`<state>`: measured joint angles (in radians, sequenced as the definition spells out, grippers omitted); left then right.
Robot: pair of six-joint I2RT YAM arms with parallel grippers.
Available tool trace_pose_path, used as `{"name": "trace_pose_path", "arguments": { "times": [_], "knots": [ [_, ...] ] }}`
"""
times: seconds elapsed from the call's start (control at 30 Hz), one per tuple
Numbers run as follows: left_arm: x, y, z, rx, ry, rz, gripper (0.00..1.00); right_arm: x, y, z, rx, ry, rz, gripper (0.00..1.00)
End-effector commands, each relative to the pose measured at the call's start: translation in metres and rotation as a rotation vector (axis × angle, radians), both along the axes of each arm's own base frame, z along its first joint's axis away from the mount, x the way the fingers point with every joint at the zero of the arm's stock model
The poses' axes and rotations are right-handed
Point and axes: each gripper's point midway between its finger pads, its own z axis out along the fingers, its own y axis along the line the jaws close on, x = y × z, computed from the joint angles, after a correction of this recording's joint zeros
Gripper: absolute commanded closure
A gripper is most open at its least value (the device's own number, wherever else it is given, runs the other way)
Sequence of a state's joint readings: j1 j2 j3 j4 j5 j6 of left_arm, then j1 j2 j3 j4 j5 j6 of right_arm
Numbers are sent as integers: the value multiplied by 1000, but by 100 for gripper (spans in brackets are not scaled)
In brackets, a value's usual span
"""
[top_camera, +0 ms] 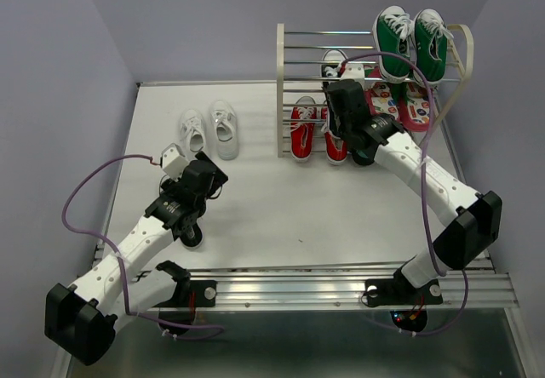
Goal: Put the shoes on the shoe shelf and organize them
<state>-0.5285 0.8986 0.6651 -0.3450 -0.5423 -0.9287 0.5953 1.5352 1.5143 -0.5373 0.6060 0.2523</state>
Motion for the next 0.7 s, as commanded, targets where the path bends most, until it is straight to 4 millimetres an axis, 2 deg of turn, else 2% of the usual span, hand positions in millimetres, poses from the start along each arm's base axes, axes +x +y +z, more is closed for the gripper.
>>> {"name": "trace_pose_path", "arguments": {
  "times": [0.0, 0.13, 0.2, 0.43, 0.67],
  "knots": [
    [2, 4, 8, 7, -35, 9, 1, 28, 4, 60, 104, -184, -26, 99],
    [1, 6, 6, 6, -32, 14, 1, 39, -6, 61, 83, -201, -70, 99],
    [1, 6, 7, 4, -34, 15, 1, 44, -7, 56, 81, -193, -74, 99],
    [1, 6, 7, -2, -38, 18, 1, 54, -10, 61, 89, -212, -84, 99],
    [1, 6, 8, -5, -40, 20, 1, 64, -16, 56, 96, -203, -94, 99]
  ]
}}
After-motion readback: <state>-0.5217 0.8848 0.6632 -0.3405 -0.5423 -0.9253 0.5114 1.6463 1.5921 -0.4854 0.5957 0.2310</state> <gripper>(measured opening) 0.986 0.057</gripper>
